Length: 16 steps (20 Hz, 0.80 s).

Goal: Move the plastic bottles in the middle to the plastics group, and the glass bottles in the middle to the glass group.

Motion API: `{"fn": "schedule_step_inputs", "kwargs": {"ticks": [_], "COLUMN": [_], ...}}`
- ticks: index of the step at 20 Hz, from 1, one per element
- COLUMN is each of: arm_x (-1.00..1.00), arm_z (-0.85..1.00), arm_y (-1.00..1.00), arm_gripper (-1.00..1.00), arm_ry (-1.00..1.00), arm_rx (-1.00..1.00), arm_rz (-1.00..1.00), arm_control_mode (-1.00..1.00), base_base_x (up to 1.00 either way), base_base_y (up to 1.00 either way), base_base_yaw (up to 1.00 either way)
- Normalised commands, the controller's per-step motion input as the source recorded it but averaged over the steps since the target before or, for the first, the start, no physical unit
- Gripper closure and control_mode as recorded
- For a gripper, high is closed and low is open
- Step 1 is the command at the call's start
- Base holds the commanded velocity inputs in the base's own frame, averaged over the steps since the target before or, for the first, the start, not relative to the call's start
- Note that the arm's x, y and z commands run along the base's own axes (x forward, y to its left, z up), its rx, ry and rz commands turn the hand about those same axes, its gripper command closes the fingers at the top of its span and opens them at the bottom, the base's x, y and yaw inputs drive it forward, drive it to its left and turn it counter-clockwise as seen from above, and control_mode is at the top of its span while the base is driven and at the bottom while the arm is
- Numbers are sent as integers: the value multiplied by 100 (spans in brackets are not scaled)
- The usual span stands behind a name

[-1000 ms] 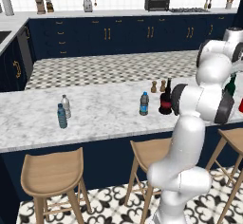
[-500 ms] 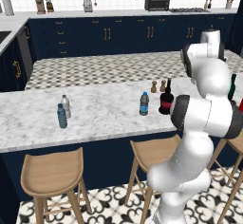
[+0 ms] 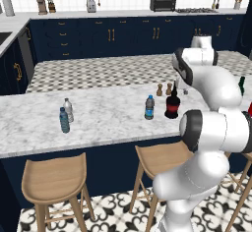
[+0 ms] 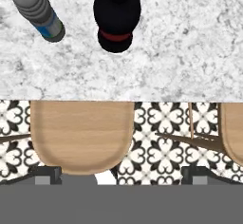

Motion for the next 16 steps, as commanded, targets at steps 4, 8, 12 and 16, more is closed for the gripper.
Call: {"fn": "schedule_step_inputs", "kwargs": {"ticks": [4, 8, 12, 16], "arm_x": [58, 58, 58, 35], "arm_z": [-2, 0, -4, -23], "arm_y": [47, 1, 0, -3], "arm_gripper": [-100, -100, -100, -100], "arm_ry": [0, 0, -2, -17], "arm_rx": [4, -2, -1, 0], "arm_rz": [-27, -22, -18, -7], "arm_control_mode": [-100, -100, -100, -100], "base_base_x": [0, 0, 0, 0], "base_base_y": [0, 0, 0, 0], "base_base_yaw": [0, 0, 0, 0]}}
